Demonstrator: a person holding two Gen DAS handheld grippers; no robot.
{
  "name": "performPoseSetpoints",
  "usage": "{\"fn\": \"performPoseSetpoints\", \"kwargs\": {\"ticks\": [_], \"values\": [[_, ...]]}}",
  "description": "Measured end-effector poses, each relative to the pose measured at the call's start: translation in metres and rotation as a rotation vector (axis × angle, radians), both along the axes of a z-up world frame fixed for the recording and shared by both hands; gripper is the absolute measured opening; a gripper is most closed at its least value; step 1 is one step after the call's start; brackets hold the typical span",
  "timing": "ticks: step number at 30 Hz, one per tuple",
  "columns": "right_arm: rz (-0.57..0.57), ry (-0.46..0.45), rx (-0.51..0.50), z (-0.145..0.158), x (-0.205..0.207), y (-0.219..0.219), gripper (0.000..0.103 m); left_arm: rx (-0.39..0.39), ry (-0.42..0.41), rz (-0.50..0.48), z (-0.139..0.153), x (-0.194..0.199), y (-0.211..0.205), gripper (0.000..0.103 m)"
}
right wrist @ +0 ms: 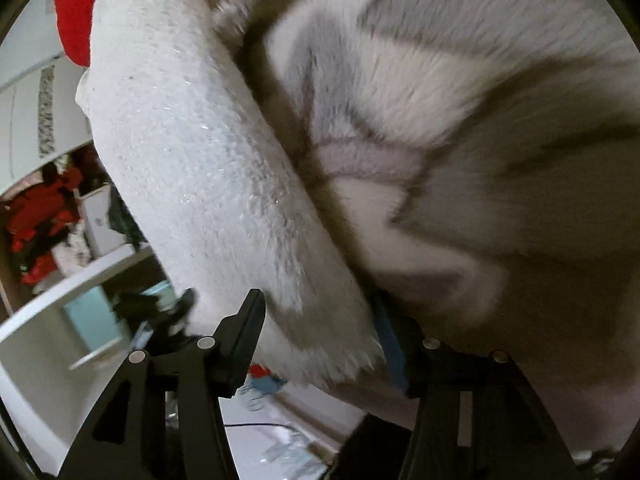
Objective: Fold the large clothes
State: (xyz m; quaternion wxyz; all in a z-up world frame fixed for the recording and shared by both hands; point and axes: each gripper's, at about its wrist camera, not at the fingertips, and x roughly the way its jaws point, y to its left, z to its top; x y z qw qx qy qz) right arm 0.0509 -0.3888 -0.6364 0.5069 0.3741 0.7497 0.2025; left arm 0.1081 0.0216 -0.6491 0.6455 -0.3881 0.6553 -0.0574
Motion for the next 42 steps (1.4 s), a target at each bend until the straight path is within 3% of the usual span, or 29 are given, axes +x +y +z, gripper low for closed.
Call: {"fn": "performPoseSetpoints", "kwargs": {"ticks": [5,6,7,10,14,18,24,27,31,36,42], "values": [[-0.044,0.005,0.068,-0.008,-0.001,0.021,0.06,0.071,-0.037,0.011,0.017,-0.008,-0.009,0.068],[-0.039,-0.006,0.073,-0.007,-0.002,0.023,0.059,0.087,-0.038,0.029,0.022,-0.011,-0.008,0.055],[-0.031,-0.015,0.082,-0.005,-0.003,0.027,0.048,0.095,-0.035,0.041,0.025,-0.014,-0.006,0.039],[-0.066,-0.009,0.129,0.0,-0.013,0.036,0.029,0.057,-0.054,0.114,0.045,-0.027,0.0,0.019],[-0.13,-0.012,0.209,0.033,-0.019,0.045,0.023,0.002,-0.117,0.177,0.1,-0.032,-0.002,0.016],[-0.214,-0.059,0.3,0.087,-0.002,0.041,0.021,-0.062,-0.214,0.238,0.148,-0.015,0.001,0.016],[-0.282,-0.181,0.394,0.162,0.076,0.044,0.02,-0.07,-0.42,0.218,0.211,0.077,0.014,0.016],[-0.311,-0.214,0.411,0.179,0.125,0.043,0.02,-0.034,-0.488,0.175,0.214,0.141,0.022,0.016],[-0.351,-0.242,0.397,0.181,0.202,0.035,0.02,0.006,-0.497,0.119,0.191,0.222,0.022,0.016],[-0.405,-0.241,0.319,0.148,0.303,0.035,0.02,0.044,-0.426,0.051,0.137,0.314,0.027,0.017],[-0.437,-0.179,0.224,0.081,0.374,0.05,0.02,-0.023,-0.288,0.048,0.05,0.381,0.045,0.018]]}}
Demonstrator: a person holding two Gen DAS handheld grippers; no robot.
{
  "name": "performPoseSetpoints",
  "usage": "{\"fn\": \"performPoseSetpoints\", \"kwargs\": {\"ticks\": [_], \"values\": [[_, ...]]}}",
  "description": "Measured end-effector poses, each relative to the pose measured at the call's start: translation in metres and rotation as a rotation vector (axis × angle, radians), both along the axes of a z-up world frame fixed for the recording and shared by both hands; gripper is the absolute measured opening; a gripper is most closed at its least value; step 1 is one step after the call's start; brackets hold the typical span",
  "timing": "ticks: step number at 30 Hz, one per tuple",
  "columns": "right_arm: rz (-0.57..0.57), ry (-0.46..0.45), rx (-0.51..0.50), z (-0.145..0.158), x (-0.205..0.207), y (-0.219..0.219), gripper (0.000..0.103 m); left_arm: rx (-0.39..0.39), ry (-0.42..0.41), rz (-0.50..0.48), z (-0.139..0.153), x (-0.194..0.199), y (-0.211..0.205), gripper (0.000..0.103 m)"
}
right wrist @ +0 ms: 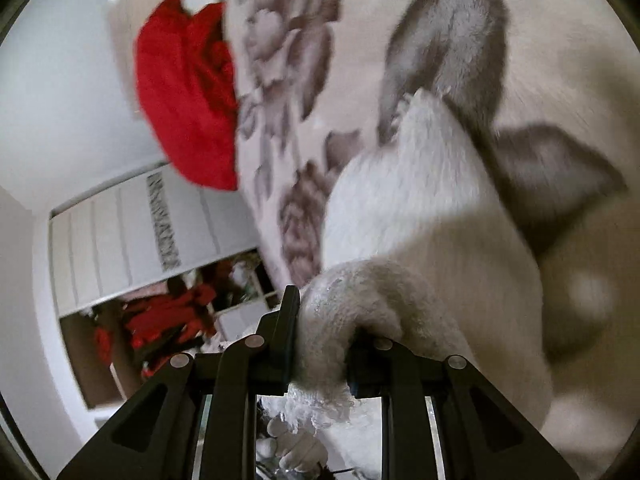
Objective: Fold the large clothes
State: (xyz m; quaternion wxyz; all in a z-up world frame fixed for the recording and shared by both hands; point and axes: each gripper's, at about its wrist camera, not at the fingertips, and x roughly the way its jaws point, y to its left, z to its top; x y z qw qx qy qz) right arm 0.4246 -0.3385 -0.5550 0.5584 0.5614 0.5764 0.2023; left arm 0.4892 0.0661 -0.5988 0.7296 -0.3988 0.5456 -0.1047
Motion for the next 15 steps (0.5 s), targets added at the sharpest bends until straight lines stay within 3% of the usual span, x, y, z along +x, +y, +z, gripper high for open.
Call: {"fn": "performPoseSetpoints", "kwargs": {"ticks": [4,8,10,11,12,13,15], "values": [[-0.017,0.06,-0.057,-0.038,0.021,0.009,0.019,-0.081,0.065,0.035,-0.027,0.004,0.009,0.021],[0.003,0.08,-0.037,-0.035,0.03,0.012,0.02,-0.071,0.075,0.019,0.0,-0.007,0.011,0.023],[0.029,0.081,0.0,-0.023,0.032,0.011,0.027,-0.088,0.07,0.017,0.016,-0.013,0.013,0.03],[0.032,0.076,0.02,-0.018,0.03,0.01,0.03,-0.11,0.051,0.021,0.022,-0.016,0.014,0.036],[0.026,0.059,0.05,-0.01,0.028,0.008,0.039,-0.14,0.013,0.029,0.032,-0.02,0.015,0.063],[0.013,0.031,0.08,0.0,0.026,0.006,0.054,-0.146,-0.01,0.039,0.037,-0.021,0.016,0.103],[-0.03,-0.033,0.132,0.019,0.023,0.0,0.064,-0.092,-0.061,0.058,0.052,-0.025,0.016,0.102]]}}
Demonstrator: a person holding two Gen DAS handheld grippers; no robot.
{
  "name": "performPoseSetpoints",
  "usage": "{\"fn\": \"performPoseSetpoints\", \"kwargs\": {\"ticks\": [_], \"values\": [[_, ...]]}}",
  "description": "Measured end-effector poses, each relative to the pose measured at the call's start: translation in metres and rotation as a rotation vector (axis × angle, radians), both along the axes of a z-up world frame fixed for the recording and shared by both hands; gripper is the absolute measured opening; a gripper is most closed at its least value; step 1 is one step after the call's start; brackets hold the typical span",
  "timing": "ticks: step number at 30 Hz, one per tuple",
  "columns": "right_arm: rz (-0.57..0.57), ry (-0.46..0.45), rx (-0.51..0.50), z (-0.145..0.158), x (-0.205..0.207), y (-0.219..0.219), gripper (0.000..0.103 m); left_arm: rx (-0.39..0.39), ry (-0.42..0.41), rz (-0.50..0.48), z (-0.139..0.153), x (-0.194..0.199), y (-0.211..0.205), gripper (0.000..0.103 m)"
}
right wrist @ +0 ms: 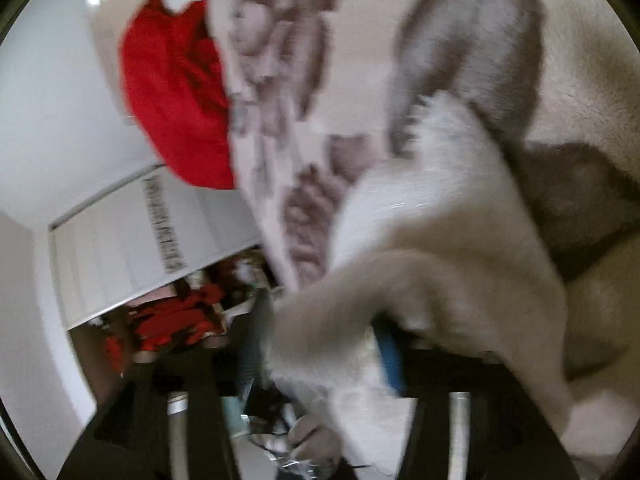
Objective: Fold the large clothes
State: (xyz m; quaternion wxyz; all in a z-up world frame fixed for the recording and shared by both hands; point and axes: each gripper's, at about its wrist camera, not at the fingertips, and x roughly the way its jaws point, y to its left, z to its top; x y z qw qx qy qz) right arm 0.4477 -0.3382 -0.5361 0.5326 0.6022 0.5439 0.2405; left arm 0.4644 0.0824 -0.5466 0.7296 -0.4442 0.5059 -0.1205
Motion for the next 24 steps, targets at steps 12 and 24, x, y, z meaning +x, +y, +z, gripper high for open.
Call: {"fn": "performPoseSetpoints", "kwargs": {"ticks": [12,24], "values": [[0.536,-0.249,-0.579,0.013,-0.038,0.013,0.086,0.524,0.01,0.165,0.016,-0.116,-0.022,0.103],[0.703,-0.153,-0.278,-0.105,-0.003,0.055,0.102,0.526,0.184,0.349,-0.023,-0.188,-0.028,0.103]]}}
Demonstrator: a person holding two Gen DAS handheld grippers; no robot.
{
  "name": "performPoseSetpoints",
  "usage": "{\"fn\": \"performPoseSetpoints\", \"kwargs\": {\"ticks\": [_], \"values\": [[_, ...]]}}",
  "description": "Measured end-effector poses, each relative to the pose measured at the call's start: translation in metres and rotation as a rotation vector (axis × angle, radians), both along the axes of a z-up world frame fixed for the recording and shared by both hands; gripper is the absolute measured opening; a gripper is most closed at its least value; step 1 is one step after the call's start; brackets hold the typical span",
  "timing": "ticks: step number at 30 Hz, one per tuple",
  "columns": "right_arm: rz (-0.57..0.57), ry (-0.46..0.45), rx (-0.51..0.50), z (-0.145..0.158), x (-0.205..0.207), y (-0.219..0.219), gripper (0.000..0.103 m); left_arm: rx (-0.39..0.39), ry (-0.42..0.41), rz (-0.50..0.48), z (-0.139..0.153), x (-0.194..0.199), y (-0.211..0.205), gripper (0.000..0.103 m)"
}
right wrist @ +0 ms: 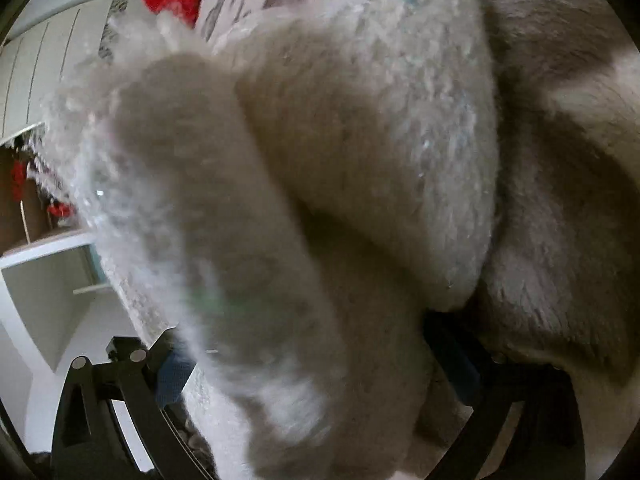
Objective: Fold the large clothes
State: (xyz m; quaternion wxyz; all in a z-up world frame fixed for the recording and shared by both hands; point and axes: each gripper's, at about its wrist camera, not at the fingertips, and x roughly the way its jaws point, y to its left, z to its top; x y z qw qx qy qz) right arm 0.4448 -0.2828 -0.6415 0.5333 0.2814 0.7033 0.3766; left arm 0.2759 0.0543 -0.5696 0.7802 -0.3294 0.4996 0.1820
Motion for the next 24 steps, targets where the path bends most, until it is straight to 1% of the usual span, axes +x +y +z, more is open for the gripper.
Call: {"fn": "performPoseSetpoints", "kwargs": {"ticks": [1,2,3,4,6,7,9,11,12,13,15,16,17,19,20,21,22,23,24], "values": [[-0.018,0.002,0.01,0.002,-0.005,-0.003,0.09,0.032,0.016,-0.004,0.0,0.003,-0.003,0.103],[-0.041,0.006,0.016,0.004,-0.01,-0.006,0.082,0.048,0.024,-0.008,0.0,0.005,-0.005,0.103],[-0.084,0.018,0.029,0.006,-0.016,-0.012,0.066,0.072,0.036,-0.011,0.002,0.007,-0.006,0.103],[-0.139,0.031,0.046,0.008,-0.024,-0.018,0.057,0.094,0.045,-0.012,0.004,0.006,-0.006,0.103],[-0.252,0.093,0.091,0.01,-0.046,-0.031,0.05,0.119,0.061,-0.021,0.011,0.003,-0.003,0.103],[-0.302,0.127,0.127,0.011,-0.06,-0.037,0.048,0.119,0.063,-0.026,0.012,0.001,-0.001,0.103],[-0.379,0.187,0.204,0.014,-0.093,-0.044,0.046,0.126,0.091,-0.046,0.023,-0.008,0.001,0.103],[-0.459,0.264,0.266,0.02,-0.145,-0.048,0.044,0.14,0.107,-0.073,0.034,-0.019,0.0,0.103],[-0.486,0.3,0.282,0.022,-0.167,-0.05,0.043,0.155,0.116,-0.091,0.043,-0.027,-0.002,0.103],[-0.522,0.353,0.301,0.024,-0.2,-0.05,0.041,0.175,0.124,-0.108,0.049,-0.034,-0.003,0.103],[-0.532,0.426,0.3,0.023,-0.254,-0.045,0.039,0.218,0.143,-0.136,0.055,-0.046,-0.007,0.103],[-0.503,0.445,0.259,0.017,-0.278,-0.039,0.039,0.251,0.164,-0.155,0.054,-0.054,-0.012,0.103],[-0.476,0.465,0.191,0.007,-0.294,-0.036,0.039,0.263,0.18,-0.169,0.048,-0.058,-0.015,0.103],[-0.437,0.502,0.079,-0.011,-0.306,-0.04,0.042,0.256,0.215,-0.19,0.035,-0.063,-0.024,0.103],[-0.425,0.51,0.035,-0.015,-0.306,-0.046,0.042,0.257,0.216,-0.196,0.029,-0.064,-0.028,0.103],[-0.42,0.502,0.021,-0.014,-0.304,-0.055,0.042,0.26,0.217,-0.199,0.025,-0.065,-0.033,0.103],[-0.407,0.47,0.009,-0.006,-0.298,-0.064,0.047,0.258,0.209,-0.202,0.021,-0.064,-0.037,0.103],[-0.375,0.403,-0.026,0.008,-0.289,-0.074,0.051,0.258,0.199,-0.199,0.019,-0.065,-0.04,0.103],[-0.339,0.337,-0.064,0.022,-0.283,-0.084,0.057,0.264,0.191,-0.189,0.017,-0.064,-0.043,0.103]]}}
